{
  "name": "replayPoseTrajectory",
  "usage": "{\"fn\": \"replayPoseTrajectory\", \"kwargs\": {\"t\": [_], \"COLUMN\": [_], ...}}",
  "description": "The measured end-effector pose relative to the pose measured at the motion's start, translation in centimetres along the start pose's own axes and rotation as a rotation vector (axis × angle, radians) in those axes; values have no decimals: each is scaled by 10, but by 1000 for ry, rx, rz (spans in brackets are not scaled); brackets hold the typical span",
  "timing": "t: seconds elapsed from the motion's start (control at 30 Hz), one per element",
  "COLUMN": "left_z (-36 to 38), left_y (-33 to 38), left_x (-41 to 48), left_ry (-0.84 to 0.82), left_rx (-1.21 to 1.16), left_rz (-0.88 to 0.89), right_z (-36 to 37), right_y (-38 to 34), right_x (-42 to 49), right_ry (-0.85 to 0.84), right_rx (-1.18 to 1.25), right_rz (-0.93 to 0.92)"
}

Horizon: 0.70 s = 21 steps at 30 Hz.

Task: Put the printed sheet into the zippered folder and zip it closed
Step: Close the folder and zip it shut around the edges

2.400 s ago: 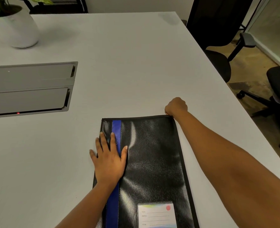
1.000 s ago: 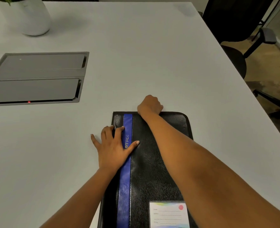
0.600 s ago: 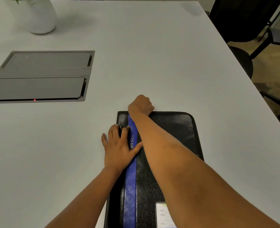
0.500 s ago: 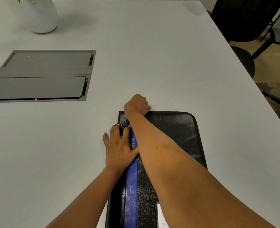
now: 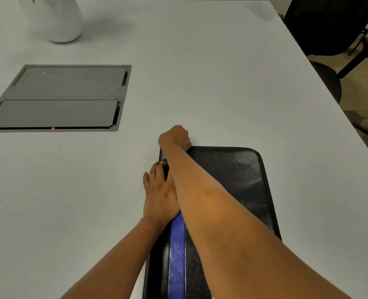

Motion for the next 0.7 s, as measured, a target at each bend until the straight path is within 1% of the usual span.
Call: {"fn": "replayPoseTrajectory", "kwargs": {"t": [0.07,0.13,0.23,0.33,0.4,0.5,0.57,0.7], "left_z": [-3,-6,3,7,6,7,12,20], "left_y": [3,3,0,-1,-2,-2,-1,-2], "left_x": [-1,-2,-1,0,0,-3,-8,-21], "left_ry": [62,48,-21,-34,-44,-35,-82,-160], "left_rx": [-75,-112,-61,-23,-3,-14,-18,-1], "left_rz": [24,3,6,5,5,-3,-14,-15], "right_z": [1,3,2,-5,-11,-18,-25,-41], "right_y": [2,4,11,22,31,46,59,87], "right_x": [1,1,-1,-10,-19,-33,-43,-63], "right_ry": [5,-12,-81,-144,-148,-165,-180,-169], "right_rx": [-16,-46,21,135,141,12,-112,-472], "right_rz": [-11,-50,-169,-284,-354,-449,-487,-607]}}
Point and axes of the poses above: each hand's wrist, its own x-axis towards the middle knuckle, its own z-axis out of the palm, y = z × x, the point moved 5 cm from there along x, towards the middle knuckle, and after that the axes turned 11 degrees about x, right-handed, at the moved point
